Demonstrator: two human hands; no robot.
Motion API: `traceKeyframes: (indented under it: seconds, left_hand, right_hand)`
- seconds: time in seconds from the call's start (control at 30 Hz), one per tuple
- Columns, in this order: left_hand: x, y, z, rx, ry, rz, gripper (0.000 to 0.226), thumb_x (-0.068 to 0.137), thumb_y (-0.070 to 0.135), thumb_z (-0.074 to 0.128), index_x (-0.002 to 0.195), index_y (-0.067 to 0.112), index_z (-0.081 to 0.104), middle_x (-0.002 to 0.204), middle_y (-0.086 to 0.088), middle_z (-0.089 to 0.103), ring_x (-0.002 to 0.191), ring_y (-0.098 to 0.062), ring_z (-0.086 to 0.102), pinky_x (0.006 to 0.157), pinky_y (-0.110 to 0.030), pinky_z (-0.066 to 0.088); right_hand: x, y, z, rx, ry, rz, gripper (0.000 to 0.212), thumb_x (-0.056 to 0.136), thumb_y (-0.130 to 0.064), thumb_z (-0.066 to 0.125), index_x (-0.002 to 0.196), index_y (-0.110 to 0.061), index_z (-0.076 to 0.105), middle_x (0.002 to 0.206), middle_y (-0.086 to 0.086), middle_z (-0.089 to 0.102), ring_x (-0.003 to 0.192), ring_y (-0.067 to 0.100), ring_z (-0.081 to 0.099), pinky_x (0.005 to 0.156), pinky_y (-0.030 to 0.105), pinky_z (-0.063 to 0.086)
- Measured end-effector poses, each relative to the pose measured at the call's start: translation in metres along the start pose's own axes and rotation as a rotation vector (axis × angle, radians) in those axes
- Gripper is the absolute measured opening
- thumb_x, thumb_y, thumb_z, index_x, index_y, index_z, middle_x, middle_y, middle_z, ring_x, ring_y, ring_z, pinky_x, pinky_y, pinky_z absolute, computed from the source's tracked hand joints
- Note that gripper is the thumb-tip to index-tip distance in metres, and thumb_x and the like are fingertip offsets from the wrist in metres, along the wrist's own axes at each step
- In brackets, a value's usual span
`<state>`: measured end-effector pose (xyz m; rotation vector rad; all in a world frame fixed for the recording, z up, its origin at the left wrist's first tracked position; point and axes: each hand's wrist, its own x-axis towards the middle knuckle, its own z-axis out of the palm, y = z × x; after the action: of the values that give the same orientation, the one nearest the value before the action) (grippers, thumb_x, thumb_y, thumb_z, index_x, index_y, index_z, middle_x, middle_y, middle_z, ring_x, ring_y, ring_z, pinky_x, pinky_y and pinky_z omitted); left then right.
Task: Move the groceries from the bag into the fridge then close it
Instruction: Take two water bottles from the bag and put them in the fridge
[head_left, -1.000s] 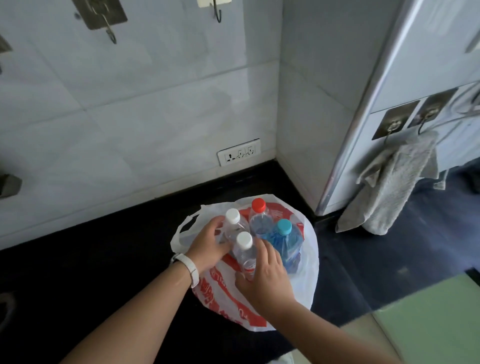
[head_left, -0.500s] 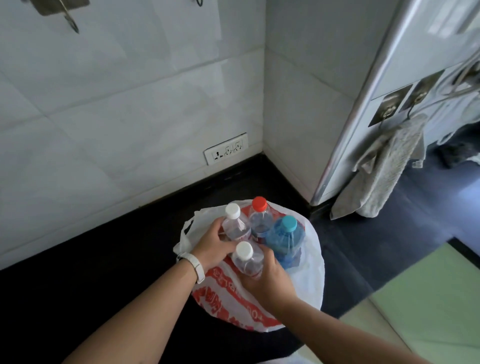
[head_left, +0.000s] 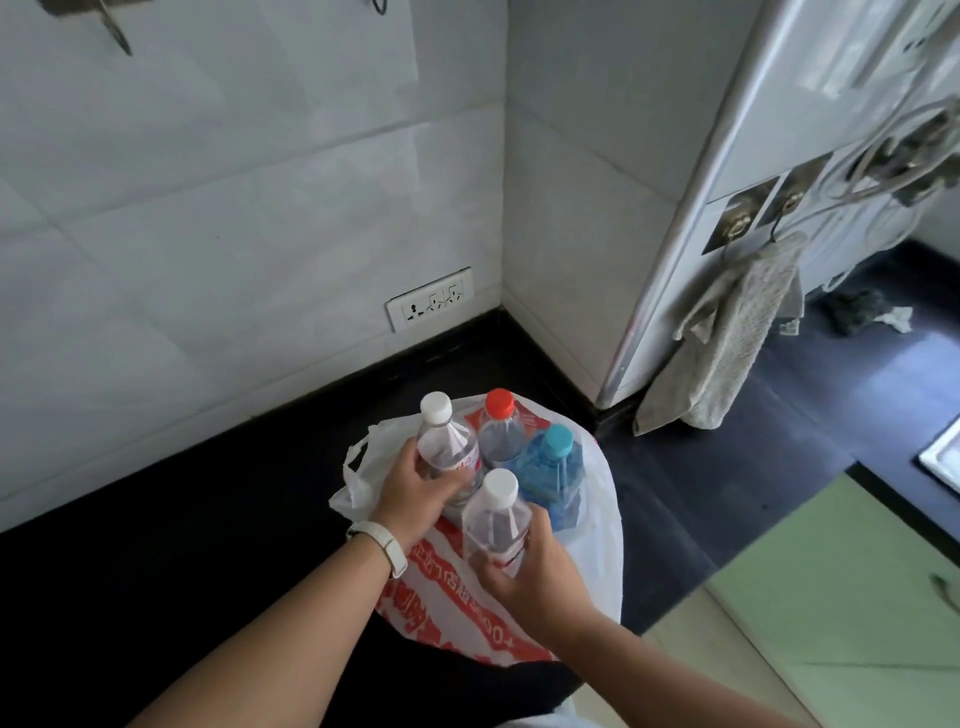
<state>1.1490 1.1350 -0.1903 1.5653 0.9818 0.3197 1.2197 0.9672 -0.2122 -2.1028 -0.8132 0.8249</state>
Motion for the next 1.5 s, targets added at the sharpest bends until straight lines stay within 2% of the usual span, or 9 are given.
traceKeyframes:
  seconds: [0.13, 0.4, 0.53, 0.73, 0.9, 1.1, 1.27, 1.37, 1.5]
  left_hand:
    - [-0.017, 0.02, -0.004, -0.097, -0.014, 0.076, 0.046, 0.08, 0.023, 0.078, 0.121, 0.031, 0.057, 0.107, 0.009, 0.071, 0.097, 0.0, 0.067, 0.076, -0.018, 0.054]
    - [-0.053, 0.058, -0.018, -0.174, 0.137, 0.305, 0.038, 0.084, 0.012, 0.075, 0.116, 0.023, 0.059, 0.106, 0.0, 0.067, 0.104, -0.018, 0.066, 0.088, -0.035, 0.054]
    - [-0.076, 0.071, -0.025, -0.177, 0.236, 0.364, 0.04, 0.086, 0.008, 0.073, 0.119, 0.022, 0.055, 0.108, -0.004, 0.065, 0.105, -0.023, 0.064, 0.092, -0.043, 0.054]
    - [-0.121, 0.07, -0.033, -0.225, 0.458, 0.358, 0.03, 0.086, -0.002, 0.065, 0.112, 0.004, 0.052, 0.099, -0.015, 0.062, 0.094, -0.023, 0.064, 0.081, -0.033, 0.055]
    - [-0.174, 0.05, -0.049, -0.273, 0.659, 0.231, 0.035, 0.089, 0.002, 0.065, 0.121, 0.003, 0.051, 0.109, -0.019, 0.065, 0.102, -0.024, 0.067, 0.083, -0.034, 0.056]
    - [-0.237, 0.031, -0.053, -0.36, 0.824, 0.207, 0.043, 0.08, 0.021, 0.071, 0.12, 0.018, 0.058, 0.112, -0.007, 0.07, 0.104, -0.022, 0.068, 0.079, -0.027, 0.056]
    - [-0.283, 0.011, -0.058, -0.411, 0.902, 0.221, 0.044, 0.082, 0.016, 0.068, 0.124, 0.015, 0.056, 0.113, -0.006, 0.069, 0.105, -0.022, 0.068, 0.078, -0.026, 0.056]
    - [-0.316, -0.005, -0.06, -0.43, 0.932, 0.209, 0.052, 0.076, 0.027, 0.073, 0.124, 0.02, 0.056, 0.115, -0.004, 0.07, 0.107, -0.021, 0.068, 0.081, -0.032, 0.057]
    - [-0.368, -0.031, -0.066, -0.426, 0.958, 0.215, 0.045, 0.079, 0.021, 0.069, 0.123, 0.024, 0.058, 0.115, -0.001, 0.07, 0.107, -0.019, 0.068, 0.085, -0.034, 0.057]
  right_hand:
    - [-0.004, -0.004, -0.007, 0.083, 0.033, -0.083, 0.065, 0.071, -0.067, 0.065, 0.123, -0.044, 0.034, 0.113, -0.021, 0.059, 0.103, -0.001, 0.059, 0.082, 0.017, 0.051]
    - [-0.01, -0.045, -0.035, 0.324, 0.043, -0.323, 0.055, 0.076, -0.062, 0.068, 0.12, -0.052, 0.036, 0.116, -0.032, 0.054, 0.112, -0.007, 0.055, 0.082, 0.01, 0.047]
    - [-0.009, -0.062, -0.044, 0.454, -0.018, -0.429, 0.051, 0.08, -0.05, 0.071, 0.12, -0.04, 0.041, 0.11, -0.031, 0.055, 0.106, -0.003, 0.059, 0.08, 0.009, 0.048]
    - [-0.002, -0.079, -0.032, 0.588, -0.221, -0.54, 0.069, 0.076, -0.063, 0.07, 0.124, -0.019, 0.046, 0.107, -0.011, 0.062, 0.102, 0.014, 0.065, 0.081, 0.028, 0.055]
    - [-0.016, -0.098, -0.005, 0.555, -0.424, -0.606, 0.045, 0.081, -0.028, 0.074, 0.117, -0.022, 0.048, 0.106, -0.022, 0.066, 0.095, 0.002, 0.067, 0.074, 0.015, 0.051]
    - [-0.053, -0.101, 0.023, 0.478, -0.623, -0.589, 0.051, 0.08, -0.043, 0.073, 0.123, -0.03, 0.049, 0.11, -0.006, 0.068, 0.102, 0.014, 0.067, 0.083, 0.037, 0.057]
    - [-0.089, -0.105, 0.035, 0.379, -0.718, -0.592, 0.054, 0.083, -0.033, 0.074, 0.128, -0.022, 0.046, 0.104, -0.011, 0.067, 0.096, 0.002, 0.067, 0.075, 0.02, 0.055]
    - [-0.117, -0.109, 0.046, 0.364, -0.761, -0.584, 0.055, 0.084, -0.03, 0.075, 0.129, -0.026, 0.043, 0.108, -0.019, 0.065, 0.099, 0.004, 0.067, 0.076, 0.024, 0.056]
    - [-0.165, -0.111, 0.063, 0.357, -0.791, -0.586, 0.053, 0.085, -0.026, 0.074, 0.128, -0.03, 0.044, 0.112, -0.019, 0.064, 0.102, 0.006, 0.066, 0.08, 0.026, 0.057]
